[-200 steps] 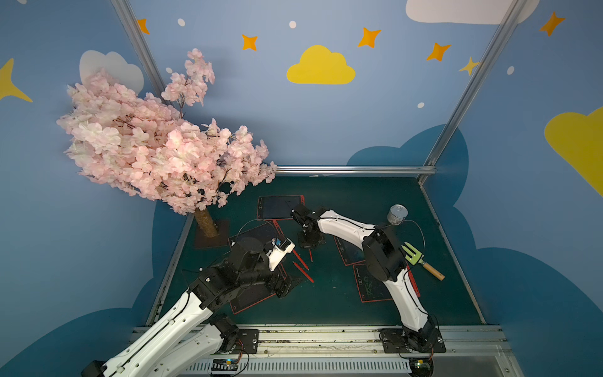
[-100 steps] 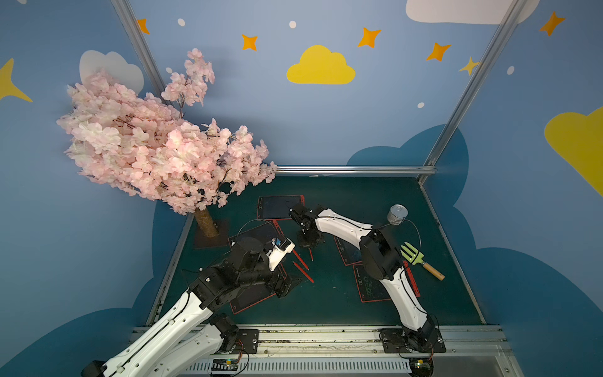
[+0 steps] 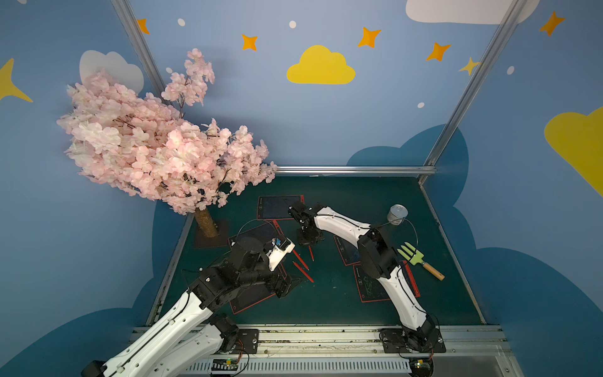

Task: Place the stylus back onto the writing tablet
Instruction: Pick up the stylus from the center of the board.

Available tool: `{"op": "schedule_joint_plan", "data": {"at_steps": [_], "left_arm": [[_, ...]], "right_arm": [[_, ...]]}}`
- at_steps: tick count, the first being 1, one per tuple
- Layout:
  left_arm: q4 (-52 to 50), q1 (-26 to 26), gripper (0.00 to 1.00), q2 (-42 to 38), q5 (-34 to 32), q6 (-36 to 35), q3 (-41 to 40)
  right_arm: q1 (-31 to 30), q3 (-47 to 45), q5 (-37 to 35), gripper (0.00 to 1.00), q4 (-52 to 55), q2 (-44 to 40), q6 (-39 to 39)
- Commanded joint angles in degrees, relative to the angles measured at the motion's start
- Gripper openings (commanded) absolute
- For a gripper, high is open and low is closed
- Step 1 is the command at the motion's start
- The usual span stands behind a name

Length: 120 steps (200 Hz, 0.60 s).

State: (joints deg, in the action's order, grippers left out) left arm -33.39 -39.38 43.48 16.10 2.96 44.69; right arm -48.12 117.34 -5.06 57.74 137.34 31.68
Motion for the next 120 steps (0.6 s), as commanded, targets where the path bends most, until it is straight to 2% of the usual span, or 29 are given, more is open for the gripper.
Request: {"op": "schedule_joint_plan", "data": {"at_steps": [1, 32, 62, 120], "left_arm": [[0.1, 0.2, 0.99, -0.5, 0.4, -0.4, 0.6], [0.0, 0.2, 0.99, -0.4, 0.4, -0.5, 0.7], [0.0, 0.2, 0.99, -0.5, 0.2, -0.5, 0.7], [0.0, 0.2, 0.99, -0.5, 0.1, -0.6, 0.8]], "right_arm": [[0.4, 0.7, -0.7, 0.08, 1.1, 2.8, -0.6], [0.5, 0.8, -0.8, 0.07, 1.1, 3.1, -0.6], [0.6, 1.1, -0.9, 0.12, 1.3, 3.4, -0.6], [0.7, 2.3, -0.8, 0.06, 1.8, 3.7, -1.2]]}}
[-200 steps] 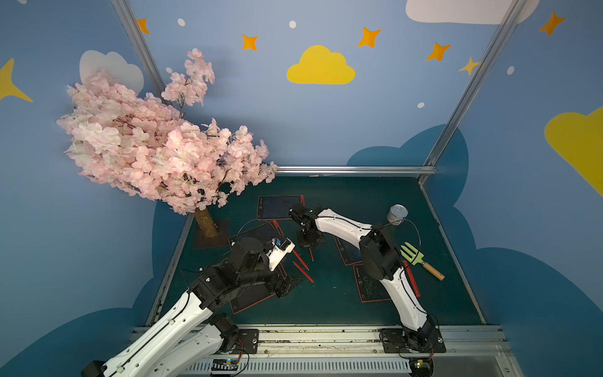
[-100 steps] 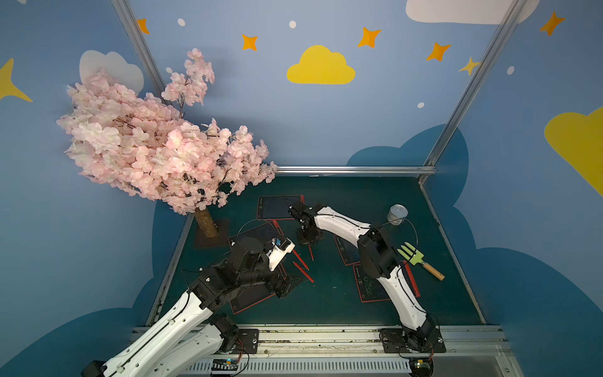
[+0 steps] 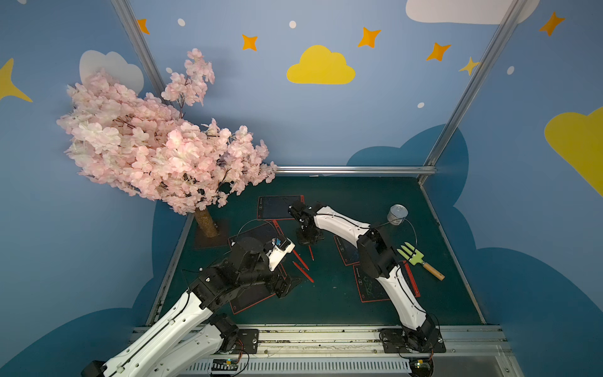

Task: Place the stylus back onto the writing tablet
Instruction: Pick up the stylus from the center of the board.

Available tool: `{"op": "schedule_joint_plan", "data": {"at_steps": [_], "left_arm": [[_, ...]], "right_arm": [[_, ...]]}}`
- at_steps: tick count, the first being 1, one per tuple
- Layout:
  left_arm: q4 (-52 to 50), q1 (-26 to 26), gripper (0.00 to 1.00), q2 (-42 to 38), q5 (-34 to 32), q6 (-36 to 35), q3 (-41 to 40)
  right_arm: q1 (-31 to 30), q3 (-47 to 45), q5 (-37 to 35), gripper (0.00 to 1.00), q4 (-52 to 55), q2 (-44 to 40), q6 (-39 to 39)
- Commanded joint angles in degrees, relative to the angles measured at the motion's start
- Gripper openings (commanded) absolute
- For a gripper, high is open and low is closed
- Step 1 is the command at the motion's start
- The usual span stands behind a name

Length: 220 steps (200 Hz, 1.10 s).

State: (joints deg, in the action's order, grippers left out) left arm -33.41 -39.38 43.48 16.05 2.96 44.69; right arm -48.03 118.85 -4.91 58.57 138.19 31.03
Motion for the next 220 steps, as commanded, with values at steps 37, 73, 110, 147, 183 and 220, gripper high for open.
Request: {"op": "schedule_joint_plan", "data": {"at_steps": [37, 73, 110, 147, 183, 220], "left_arm": [[0.5, 0.2, 0.99, -1.2, 0.4, 0.3, 0.7], [0.3, 0.2, 0.96, -2.3, 0.8, 1.6, 0.7], [3.1, 0.2, 0.96, -1.3, 0.6, 4.9, 0.6], [10.8, 0.6, 0.96, 5.6, -2.3, 7.8, 1.5], [16.2, 3.6, 0.95, 16.9, 2.8, 12.5, 6.7], [20.7, 3.9, 0.89, 21.5, 5.7, 14.3, 8.2]], "right_arm": [[0.8, 1.3, -1.6, 0.04, 1.4, 2.5, -1.5], [1.6, 0.3, -0.6, 0.02, 0.7, 0.4, -2.5], [3.5, -5.1, 2.5, 0.02, -3.0, -5.9, -4.8], [6.9, -11.8, 7.9, 0.02, -8.9, -13.1, -9.9], [10.0, -16.5, 12.2, 0.02, -9.6, -20.0, -14.3], [12.7, -26.2, 17.3, 0.02, -15.3, -28.4, -15.2]]}}
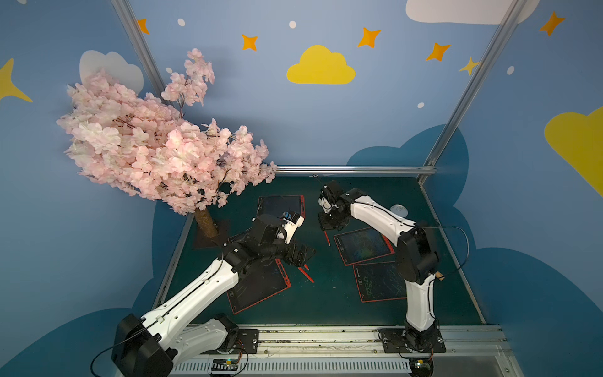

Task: Place the stylus back onto the writing tablet
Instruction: Pick up the stylus from the center of the board.

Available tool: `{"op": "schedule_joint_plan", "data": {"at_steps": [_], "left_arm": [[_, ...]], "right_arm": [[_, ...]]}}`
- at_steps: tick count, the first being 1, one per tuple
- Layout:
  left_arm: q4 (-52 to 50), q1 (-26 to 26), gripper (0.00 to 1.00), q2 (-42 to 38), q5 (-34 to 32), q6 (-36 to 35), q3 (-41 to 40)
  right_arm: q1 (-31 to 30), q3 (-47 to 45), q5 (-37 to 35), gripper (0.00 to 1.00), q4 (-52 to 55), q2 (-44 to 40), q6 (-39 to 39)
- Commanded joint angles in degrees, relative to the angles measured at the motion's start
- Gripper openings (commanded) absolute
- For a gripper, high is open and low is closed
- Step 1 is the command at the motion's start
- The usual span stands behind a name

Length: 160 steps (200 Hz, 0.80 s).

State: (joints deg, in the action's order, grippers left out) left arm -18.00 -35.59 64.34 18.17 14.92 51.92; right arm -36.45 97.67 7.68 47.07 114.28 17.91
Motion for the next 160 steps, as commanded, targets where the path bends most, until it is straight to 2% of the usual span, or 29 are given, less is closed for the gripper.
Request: {"op": "schedule_joint_plan", "data": {"at_steps": [1, 42, 89, 122, 160], "left_arm": [[5.5, 0.1, 0.89, 0.7, 3.6, 2.3, 0.9], [12.6, 0.1, 0.82, 1.6, 9.8, 7.4, -1.6], [18.1, 0.0, 0.78, 1.2, 8.6, 13.0, -5.0], [22.9, -0.1, 0.68, 3.5, 9.3, 17.2, -5.6], [28.1, -0.2, 0.63, 7.0, 11.3, 20.5, -5.1]], "right_arm": [[1.1, -5.2, 4.7, 0.02, -3.9, -4.7, -2.0], [2.3, -12.6, 12.9, 0.02, -8.3, -14.4, -1.7], [6.0, -19.9, 22.1, 0.01, -15.7, -23.0, 3.7], [10.1, -24.1, 34.2, 0.01, -24.1, -26.8, 7.6], [12.1, -27.2, 41.6, 0.01, -30.5, -29.5, 10.4]]}}
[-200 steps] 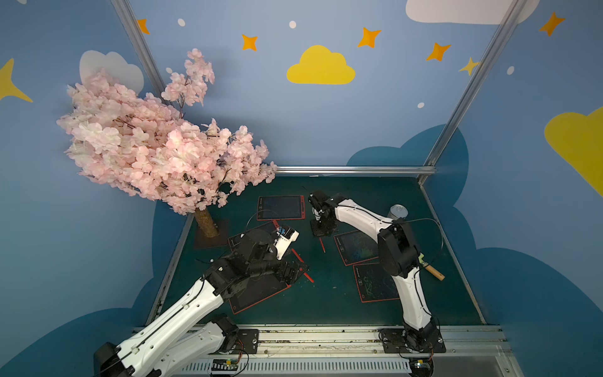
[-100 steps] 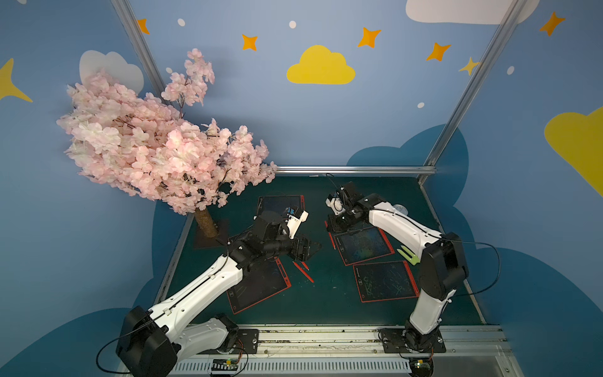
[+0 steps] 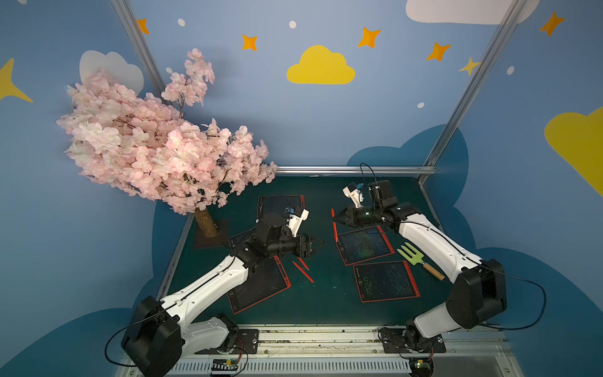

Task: Place the stylus back onto the writing tablet
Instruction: Pick up the stylus from the center of the board.

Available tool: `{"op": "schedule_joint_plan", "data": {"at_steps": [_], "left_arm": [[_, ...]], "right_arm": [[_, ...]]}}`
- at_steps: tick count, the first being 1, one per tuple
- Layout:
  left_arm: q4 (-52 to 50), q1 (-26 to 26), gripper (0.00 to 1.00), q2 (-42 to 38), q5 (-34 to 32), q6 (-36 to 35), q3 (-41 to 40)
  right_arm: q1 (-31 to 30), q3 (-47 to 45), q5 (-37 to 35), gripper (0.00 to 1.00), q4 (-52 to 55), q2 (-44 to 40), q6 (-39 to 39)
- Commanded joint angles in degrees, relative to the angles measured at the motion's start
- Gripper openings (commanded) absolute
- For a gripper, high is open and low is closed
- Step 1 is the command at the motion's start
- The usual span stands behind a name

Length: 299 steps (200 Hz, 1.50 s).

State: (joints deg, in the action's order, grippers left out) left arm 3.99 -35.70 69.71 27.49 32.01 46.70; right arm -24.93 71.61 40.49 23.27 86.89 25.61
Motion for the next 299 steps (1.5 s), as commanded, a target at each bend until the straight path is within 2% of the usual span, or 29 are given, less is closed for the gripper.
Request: {"op": "schedule_joint_plan", "data": {"at_steps": [1, 30, 73, 121, 169, 236, 299], "left_arm": [[6.5, 0.0, 0.63, 1.7, 2.1, 3.6, 0.1], [9.3, 0.2, 0.57, 5.5, 6.7, 6.4, 3.1], [13.8, 1.3, 0.52, 6.7, 9.2, 9.7, 4.2], [21.0, 3.1, 0.50, 7.3, 12.6, 15.2, 3.3], [25.0, 3.6, 0.42, 9.3, 14.6, 17.6, 4.0], [27.5, 3.6, 0.26, 12.1, 16.0, 18.9, 5.0], [31.2, 3.6, 0.05, 13.8, 17.7, 21.1, 4.8]], "right_arm": [[0.6, -1.2, 8.9, 0.01, -6.6, -2.1, 2.7], [1.0, -2.1, 13.2, 0.01, -9.8, -3.5, 4.3], [1.1, -2.8, 17.9, 0.02, -13.6, -5.3, 6.8], [0.9, -3.7, 18.2, 0.02, -15.7, -6.1, 8.7], [0.4, -4.2, 19.6, 0.02, -19.3, -5.4, 10.9], [0.0, -4.4, 19.4, 0.04, -19.6, -4.9, 10.9], [0.0, -4.6, 19.0, 0.06, -19.6, -4.6, 10.7]]}}
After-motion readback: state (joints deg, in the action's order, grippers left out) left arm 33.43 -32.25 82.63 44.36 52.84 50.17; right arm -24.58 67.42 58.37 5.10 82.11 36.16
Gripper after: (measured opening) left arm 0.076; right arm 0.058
